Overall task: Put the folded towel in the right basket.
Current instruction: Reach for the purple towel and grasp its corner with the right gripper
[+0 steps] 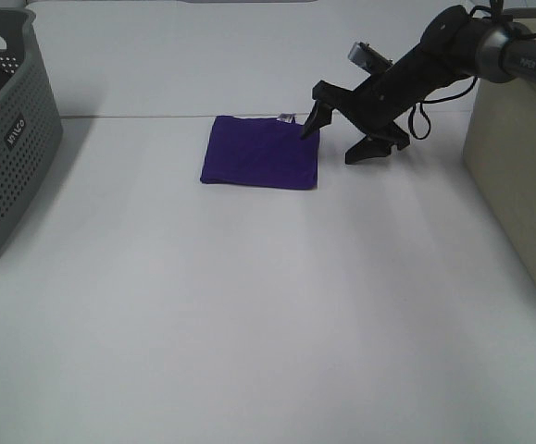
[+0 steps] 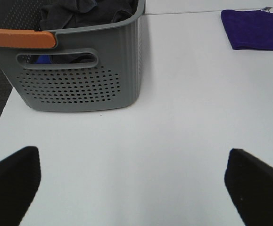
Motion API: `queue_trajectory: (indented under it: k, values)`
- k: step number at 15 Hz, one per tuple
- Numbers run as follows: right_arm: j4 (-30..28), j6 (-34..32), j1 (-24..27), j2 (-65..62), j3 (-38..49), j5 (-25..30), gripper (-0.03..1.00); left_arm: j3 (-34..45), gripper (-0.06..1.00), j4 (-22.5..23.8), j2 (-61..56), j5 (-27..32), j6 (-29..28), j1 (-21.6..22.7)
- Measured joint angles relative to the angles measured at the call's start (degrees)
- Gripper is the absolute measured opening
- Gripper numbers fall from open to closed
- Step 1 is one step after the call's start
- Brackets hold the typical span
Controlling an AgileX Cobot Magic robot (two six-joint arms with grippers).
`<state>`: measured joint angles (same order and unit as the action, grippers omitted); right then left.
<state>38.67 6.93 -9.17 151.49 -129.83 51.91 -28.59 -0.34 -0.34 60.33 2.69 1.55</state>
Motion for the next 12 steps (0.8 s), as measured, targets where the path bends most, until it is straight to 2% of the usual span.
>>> queue_trajectory:
  k: [3, 7, 10, 12]
  values:
    - [1.38, -0.23, -0.4, 0.97, -0.29, -1.09, 0.85, 0.0, 0.99, 0.0, 0.0, 0.0, 0.0, 0.0]
    - [3.09, -1.6, -4.7, 2.58, -0.97, -4.93, 0.8, 0.0, 0.99, 0.0, 0.0, 0.0, 0.0, 0.0]
    - [3.38, -2.06, -9.0, 3.95, -1.38, -9.4, 0.68, 0.0, 0.99, 0.0, 0.0, 0.0, 0.0, 0.0]
    - [3.44, -3.15, -11.52, 4.98, -1.43, -12.55, 0.46, 0.0, 0.99, 0.0, 0.0, 0.0, 0.0, 0.0]
